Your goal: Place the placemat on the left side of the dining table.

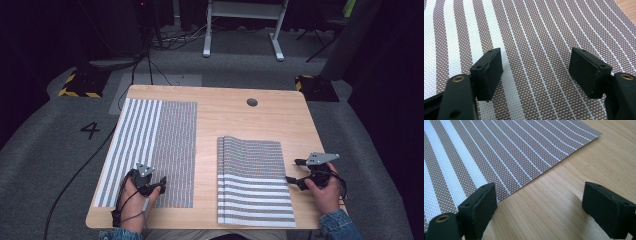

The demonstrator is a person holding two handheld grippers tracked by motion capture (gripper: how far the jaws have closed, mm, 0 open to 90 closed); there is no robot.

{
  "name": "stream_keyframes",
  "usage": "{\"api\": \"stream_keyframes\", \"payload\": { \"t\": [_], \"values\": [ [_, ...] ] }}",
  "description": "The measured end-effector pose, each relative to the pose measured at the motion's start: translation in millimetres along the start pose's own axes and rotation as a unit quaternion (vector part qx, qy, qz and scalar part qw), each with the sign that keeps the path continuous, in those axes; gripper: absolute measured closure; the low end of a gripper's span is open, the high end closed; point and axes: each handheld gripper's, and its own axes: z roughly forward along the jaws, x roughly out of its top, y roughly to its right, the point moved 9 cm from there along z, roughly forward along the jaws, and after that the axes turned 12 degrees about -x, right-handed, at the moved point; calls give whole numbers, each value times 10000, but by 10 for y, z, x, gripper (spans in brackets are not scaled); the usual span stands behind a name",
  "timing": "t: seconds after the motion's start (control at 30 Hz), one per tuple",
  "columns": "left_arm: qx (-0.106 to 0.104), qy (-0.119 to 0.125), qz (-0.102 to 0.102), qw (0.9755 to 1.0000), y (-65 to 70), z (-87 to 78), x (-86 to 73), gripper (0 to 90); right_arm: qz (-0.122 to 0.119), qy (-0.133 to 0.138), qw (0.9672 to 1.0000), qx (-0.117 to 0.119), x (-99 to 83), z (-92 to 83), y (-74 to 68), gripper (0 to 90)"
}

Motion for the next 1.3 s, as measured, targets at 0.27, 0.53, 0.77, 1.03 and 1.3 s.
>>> {"api": "stream_keyframes", "payload": {
  "t": [0.27, 0.53, 0.77, 1.03, 1.3],
  "values": [
    [-31, 79, 34, 10000, -69, 73, 89, 274, 0, 2, 10000, -2, 0, 0, 1, 128],
    [37, 179, -22, 9998, -100, 117, 143, 274, 4, 0, 10000, -4, 0, 0, 0, 128],
    [1, 148, -67, 9999, -96, 117, 146, 272, 4, -1, 10000, -3, 0, 0, 0, 128],
    [-116, 409, -39, 9991, -48, -46, 280, 280, 2, 1, 10000, -4, 0, 0, 0, 128],
    [-351, 534, 305, 9975, 216, -299, 423, 271, 0, 0, 10000, -5, 0, 0, 0, 128]
  ]
}}
